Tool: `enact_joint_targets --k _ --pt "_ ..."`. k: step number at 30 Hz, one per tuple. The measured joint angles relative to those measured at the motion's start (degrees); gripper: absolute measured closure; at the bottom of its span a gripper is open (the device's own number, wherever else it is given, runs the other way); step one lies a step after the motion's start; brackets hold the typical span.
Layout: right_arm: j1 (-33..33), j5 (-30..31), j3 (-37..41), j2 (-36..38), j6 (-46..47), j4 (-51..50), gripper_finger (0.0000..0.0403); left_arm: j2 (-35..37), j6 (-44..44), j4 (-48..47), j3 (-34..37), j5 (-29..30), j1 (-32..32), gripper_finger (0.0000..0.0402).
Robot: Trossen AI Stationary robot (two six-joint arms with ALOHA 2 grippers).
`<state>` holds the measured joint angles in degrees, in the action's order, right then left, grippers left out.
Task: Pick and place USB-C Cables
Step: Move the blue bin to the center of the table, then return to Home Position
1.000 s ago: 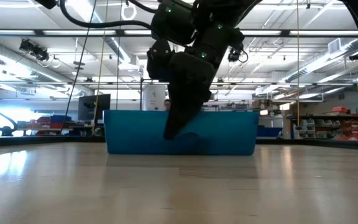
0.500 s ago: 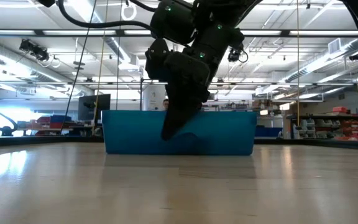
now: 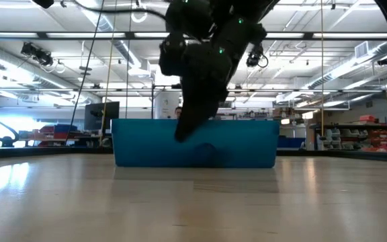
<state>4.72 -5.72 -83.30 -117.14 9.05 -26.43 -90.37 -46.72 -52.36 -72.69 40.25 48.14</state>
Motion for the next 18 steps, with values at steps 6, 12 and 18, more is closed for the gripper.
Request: enact_joint_targets --k 6,12,18 --pt "0.45 0.0 -0.08 2.13 -0.1 0.76 0.0288 0.0 -0.02 0.31 0.0 0.0 0.0 0.0331" --pt "1.16 0.02 -1.93 4.36 -2.31 -0.49 0.0273 0.0 0.86 0.4 0.0 0.53 -0.01 0.0331" --pt "1.95 -1.37 -4.09 8.54 -2.73 -0.26 0.0274 -2.42 12.17 8.96 0.0 11.59 0.5 0.0331"
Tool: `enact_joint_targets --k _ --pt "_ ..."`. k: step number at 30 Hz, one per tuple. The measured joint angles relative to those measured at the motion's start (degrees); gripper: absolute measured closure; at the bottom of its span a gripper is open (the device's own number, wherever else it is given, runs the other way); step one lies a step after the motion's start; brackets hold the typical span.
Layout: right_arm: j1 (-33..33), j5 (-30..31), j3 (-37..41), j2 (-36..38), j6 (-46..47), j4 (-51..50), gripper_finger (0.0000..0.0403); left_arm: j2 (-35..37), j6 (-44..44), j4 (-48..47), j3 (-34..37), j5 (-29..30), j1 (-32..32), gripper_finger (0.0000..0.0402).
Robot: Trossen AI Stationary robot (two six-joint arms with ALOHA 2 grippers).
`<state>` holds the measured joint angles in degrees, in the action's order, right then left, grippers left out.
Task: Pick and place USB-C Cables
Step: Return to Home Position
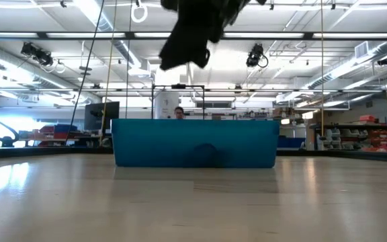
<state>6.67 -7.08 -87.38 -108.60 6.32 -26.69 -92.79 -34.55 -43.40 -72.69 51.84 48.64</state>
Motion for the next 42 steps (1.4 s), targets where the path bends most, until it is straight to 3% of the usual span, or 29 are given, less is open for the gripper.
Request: enact_joint_targets --k 3,10,17,24,29,37,39,42 --pt "0.1 -1.92 -0.17 2.8 0.12 -0.28 0.0275 -1.01 9.67 10.47 -0.01 -1.56 -1.09 0.0331" --pt "0.1 3.18 -0.3 13.33 0.14 -7.37 0.0275 -3.73 26.99 30.38 0.02 -22.99 -9.84 0.0331" --pt "2.64 14.9 2.08 25.18 1.61 -18.63 0.0275 -4.14 34.13 33.59 0.02 -27.61 -20.42 0.0331" --pt "6.57 19.61 12.93 34.84 5.0 -15.54 0.0275 -4.12 37.18 38.78 0.02 -41.68 -33.86 0.0331" --pt "8.58 19.44 23.11 38.76 6.19 -9.91 0.0276 -0.12 37.43 33.63 0.02 -42.02 -39.75 0.0331" --pt "10.23 19.85 32.78 46.86 7.47 -5.07 0.0324 9.15 36.99 24.16 0.0 -37.64 -39.23 0.0349" --pt "10.96 21.5 34.18 49.78 7.49 -5.06 0.0346 12.3 37.84 25.16 3.08 -36.4 -38.29 0.036" --pt "12.31 24.31 36.85 55.19 8.49 -5.94 0.0381 18.68 37.86 34.49 13.02 -35.75 -38.19 0.0379"
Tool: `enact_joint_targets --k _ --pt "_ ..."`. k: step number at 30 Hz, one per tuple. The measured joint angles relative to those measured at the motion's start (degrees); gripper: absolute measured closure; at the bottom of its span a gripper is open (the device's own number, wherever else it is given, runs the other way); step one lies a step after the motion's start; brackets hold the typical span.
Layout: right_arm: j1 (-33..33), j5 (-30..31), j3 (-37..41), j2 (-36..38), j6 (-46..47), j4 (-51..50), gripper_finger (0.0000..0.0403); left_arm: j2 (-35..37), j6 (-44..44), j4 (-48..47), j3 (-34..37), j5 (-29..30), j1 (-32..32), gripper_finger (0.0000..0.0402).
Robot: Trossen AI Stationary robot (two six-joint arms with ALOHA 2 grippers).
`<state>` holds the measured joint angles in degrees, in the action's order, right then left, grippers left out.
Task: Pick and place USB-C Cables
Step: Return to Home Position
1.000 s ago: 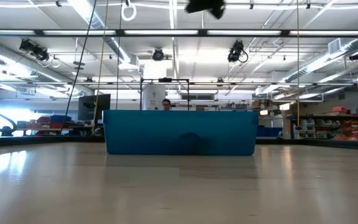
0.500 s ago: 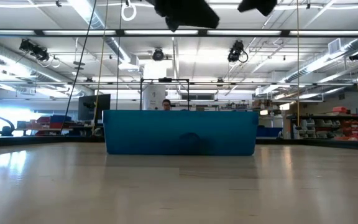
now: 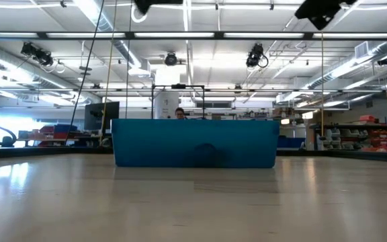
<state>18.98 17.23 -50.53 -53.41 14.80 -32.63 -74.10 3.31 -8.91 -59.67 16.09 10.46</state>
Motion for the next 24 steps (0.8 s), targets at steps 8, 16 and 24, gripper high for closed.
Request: enact_joint_targets --k 8,16,24 --pt "4.31 6.44 8.12 12.58 6.74 -1.27 0.0395 22.51 -4.23 23.31 28.95 0.19 0.15 0.0396" --pt "9.19 17.21 12.6 19.64 13.48 -7.6 0.04 41.1 -5.39 24.42 40.29 2.88 2.44 0.0398" --pt "10.03 11.92 13.43 24.94 -4.41 4.5 0.0401 48.91 -0.21 24.0 43.54 4.66 1.69 0.0399"
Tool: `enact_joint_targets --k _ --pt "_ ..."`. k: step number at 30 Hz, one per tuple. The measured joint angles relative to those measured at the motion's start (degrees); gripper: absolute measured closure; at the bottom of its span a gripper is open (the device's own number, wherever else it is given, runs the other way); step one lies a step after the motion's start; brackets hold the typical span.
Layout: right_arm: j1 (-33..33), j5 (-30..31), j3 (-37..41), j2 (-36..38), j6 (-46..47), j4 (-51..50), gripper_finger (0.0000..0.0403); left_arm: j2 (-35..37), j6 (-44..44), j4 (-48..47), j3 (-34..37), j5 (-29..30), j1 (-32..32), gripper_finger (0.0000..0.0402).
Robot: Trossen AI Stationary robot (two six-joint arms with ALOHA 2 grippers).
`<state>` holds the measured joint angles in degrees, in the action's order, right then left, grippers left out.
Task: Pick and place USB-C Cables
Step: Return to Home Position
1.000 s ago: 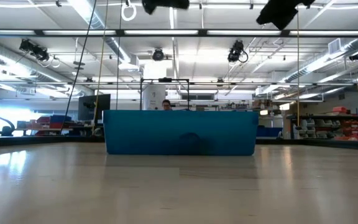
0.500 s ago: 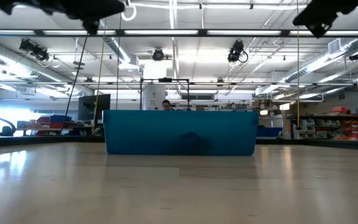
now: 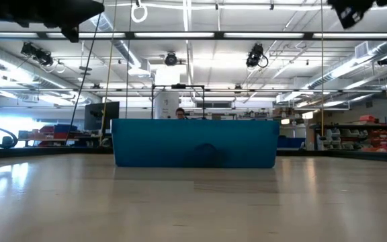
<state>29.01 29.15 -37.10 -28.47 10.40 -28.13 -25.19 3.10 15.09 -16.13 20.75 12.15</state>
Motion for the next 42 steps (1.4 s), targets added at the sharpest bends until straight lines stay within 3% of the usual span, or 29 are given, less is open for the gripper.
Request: enact_joint_targets --k 6,16,25,31,36,39,42 --pt "-5.39 -16.32 6.76 4.85 -10.74 14.34 0.0401 0.22 -0.04 0.12 1.43 -5.23 -2.59 0.0398" --pt "-21.24 -34.15 19.98 11.36 -10.2 25.67 0.0402 0.17 -3.98 1.38 3.92 -13.68 -8.85 0.0398" --pt "-28.63 -35.21 24.53 12.94 -7.48 25.92 0.0402 0.13 -2.44 -2.64 3.92 -14.3 -12.07 0.0398" --pt "-31.26 -38.28 27.25 13.31 -5.4 26.48 0.0402 0.17 -1.98 -3.36 3.92 -18.14 -14.19 0.0398" --pt "-32.43 -38.28 29.42 14.33 -5.36 31.7 0.0402 0.22 -0.53 -2.62 3.92 -18.09 -16.17 0.0397" --pt "-33.33 -38.3 30.91 15.29 -5.45 36.45 0.0402 0.55 0.41 -0.1 4.05 -18.24 -17.63 0.0397" --pt "-34.36 -39.68 33.31 16.36 -4.45 42.84 0.0401 1.02 0.4 9.19 7.78 -20.47 -19.38 0.0397"
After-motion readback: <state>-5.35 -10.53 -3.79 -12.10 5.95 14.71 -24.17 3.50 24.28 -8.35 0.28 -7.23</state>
